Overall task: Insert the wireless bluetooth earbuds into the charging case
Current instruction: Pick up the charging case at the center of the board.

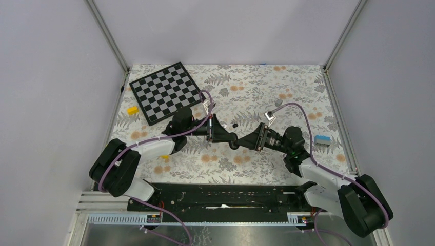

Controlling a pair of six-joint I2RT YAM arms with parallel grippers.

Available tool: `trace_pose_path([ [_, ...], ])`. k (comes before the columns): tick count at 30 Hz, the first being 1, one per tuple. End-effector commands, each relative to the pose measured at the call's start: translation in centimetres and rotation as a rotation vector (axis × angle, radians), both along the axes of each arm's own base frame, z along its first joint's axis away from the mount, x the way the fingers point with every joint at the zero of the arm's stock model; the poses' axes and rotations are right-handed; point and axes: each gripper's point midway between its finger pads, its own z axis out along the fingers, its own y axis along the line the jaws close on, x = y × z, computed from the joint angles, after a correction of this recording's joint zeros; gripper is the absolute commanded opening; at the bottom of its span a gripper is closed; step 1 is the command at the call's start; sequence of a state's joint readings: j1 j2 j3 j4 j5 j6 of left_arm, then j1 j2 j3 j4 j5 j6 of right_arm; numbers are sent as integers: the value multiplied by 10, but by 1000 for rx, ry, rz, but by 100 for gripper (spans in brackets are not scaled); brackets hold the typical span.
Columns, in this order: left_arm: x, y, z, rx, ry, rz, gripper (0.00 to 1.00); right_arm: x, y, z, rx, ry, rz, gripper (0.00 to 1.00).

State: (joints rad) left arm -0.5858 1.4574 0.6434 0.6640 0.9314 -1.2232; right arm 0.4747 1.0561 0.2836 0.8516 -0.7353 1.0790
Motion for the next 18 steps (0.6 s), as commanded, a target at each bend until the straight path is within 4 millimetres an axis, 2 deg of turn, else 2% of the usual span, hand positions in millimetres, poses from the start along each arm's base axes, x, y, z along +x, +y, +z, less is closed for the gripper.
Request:
trace_pose_path([
  [1, -3, 2, 28, -73, -101, -10, 0, 1, 2, 12, 46, -38, 17, 64],
  [3, -3, 1, 29, -70, -97, -9, 0, 3, 2, 10, 58, -21, 13, 61],
  [7, -3, 1, 30, -83, -99, -7, 0, 3, 3, 11, 94, -10, 11, 48],
  [11, -3, 1, 28, -82, -91, -10, 0, -2, 4, 21, 166, -2, 43, 41],
  [15, -2, 0, 30, -95, -95, -14, 0, -4, 4, 26, 200, 6, 59, 41],
  [18, -4, 0, 35, -117, -102, -24, 0, -6, 5, 27, 208, 9, 78, 51],
])
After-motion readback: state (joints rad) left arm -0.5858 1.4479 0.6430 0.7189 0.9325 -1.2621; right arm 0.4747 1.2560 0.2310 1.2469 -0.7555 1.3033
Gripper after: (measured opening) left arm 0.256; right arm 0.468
